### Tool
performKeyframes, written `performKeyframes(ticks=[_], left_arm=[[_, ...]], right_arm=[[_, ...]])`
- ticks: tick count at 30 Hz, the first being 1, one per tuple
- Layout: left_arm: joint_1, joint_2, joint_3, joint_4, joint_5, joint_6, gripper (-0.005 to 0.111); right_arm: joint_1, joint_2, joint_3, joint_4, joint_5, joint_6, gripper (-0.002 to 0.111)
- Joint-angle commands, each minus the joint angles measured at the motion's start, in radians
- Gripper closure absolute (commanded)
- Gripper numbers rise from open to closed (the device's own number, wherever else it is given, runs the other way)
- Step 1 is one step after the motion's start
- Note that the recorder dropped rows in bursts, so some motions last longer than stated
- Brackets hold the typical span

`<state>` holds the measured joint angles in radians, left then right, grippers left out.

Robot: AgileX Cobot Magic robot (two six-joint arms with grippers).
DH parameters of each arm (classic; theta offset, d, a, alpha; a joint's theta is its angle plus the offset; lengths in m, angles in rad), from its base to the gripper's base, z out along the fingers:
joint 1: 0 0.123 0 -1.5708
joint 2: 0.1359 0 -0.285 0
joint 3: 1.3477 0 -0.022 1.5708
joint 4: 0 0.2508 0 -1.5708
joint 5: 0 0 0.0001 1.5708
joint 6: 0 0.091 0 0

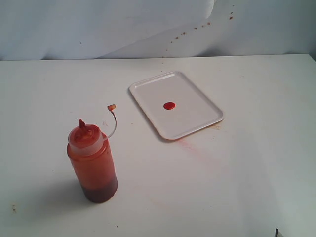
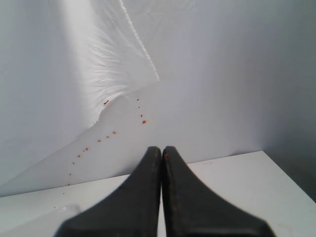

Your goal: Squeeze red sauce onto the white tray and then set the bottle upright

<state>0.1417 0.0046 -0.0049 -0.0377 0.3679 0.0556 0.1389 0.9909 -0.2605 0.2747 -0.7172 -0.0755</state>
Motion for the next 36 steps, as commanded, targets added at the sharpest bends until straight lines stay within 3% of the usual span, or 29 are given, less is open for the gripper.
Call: performKeyframes(ticks=[1, 6, 14, 31, 36], left_arm=[[0.006, -0.005, 0.005, -0.007, -0.008, -0.010, 0.107], [0.004, -0.005, 0.005, -0.008, -0.008, -0.003, 0.107], [-0.081, -0.005, 0.005, -0.004, -0.008, -0.001, 0.107], [-0.083, -0.005, 0.005, -0.004, -0.008, 0.002, 0.107], [-0.083, -0.005, 0.005, -0.004, -0.008, 0.002, 0.107]], right_arm=[[-0.008, -0.006, 0.007, 0.001, -0.017, 0.000, 0.108], [-0.008, -0.006, 0.007, 0.001, -0.017, 0.000, 0.108], [-0.008, -0.006, 0.007, 0.001, -0.017, -0.002, 0.108], [-0.008, -0.006, 0.007, -0.006, -0.012, 0.002, 0.108], [-0.010, -0.160, 0.007, 0.001, 0.095, 0.002, 0.108]])
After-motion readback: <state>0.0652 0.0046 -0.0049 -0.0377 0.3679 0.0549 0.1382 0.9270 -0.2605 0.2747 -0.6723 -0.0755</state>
